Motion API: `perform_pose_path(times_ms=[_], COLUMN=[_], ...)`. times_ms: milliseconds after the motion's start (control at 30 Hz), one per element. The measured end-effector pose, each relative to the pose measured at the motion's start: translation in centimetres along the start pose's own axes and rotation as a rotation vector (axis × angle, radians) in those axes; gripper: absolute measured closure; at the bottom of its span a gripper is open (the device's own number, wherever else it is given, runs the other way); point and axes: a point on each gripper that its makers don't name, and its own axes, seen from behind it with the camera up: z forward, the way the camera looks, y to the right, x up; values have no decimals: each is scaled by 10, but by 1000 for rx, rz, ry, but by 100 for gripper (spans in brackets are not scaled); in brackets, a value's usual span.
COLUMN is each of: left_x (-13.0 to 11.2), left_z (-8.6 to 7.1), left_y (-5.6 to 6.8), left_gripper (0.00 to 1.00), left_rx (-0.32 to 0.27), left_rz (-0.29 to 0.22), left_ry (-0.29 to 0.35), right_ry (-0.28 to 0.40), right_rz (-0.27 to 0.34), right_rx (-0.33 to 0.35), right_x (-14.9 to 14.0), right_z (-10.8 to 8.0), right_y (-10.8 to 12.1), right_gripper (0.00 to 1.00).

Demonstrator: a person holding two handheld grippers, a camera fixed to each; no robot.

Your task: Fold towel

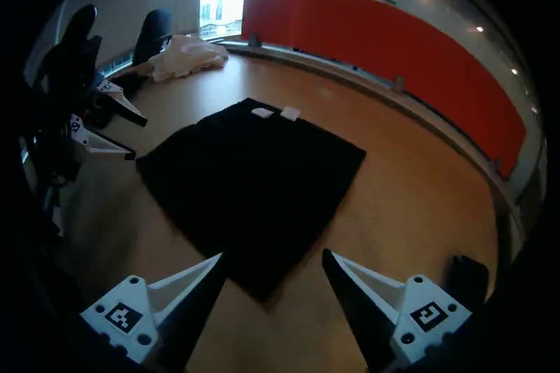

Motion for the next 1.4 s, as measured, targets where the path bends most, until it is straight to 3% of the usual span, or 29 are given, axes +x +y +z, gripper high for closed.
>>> perform_pose_path(times_ms=[500, 867, 1100, 1400], left_x=[-39, -41, -42, -42], left_z=[20, 24, 24, 24], left_y=[2, 5, 6, 8], left_gripper=[3, 4, 9, 25], left_rx=[-29, -38, -35, -43], left_rz=[1, 23, 21, 26], left_ry=[-127, -150, -156, -169], right_ry=[-77, -97, -96, -92], right_rz=[-19, -19, 13, 4], right_rx=[44, 74, 105, 115], right_x=[-32, -39, -40, -40], right_z=[20, 23, 23, 22], right_y=[-4, -5, -11, -14], right_gripper=[1, 9, 25, 42])
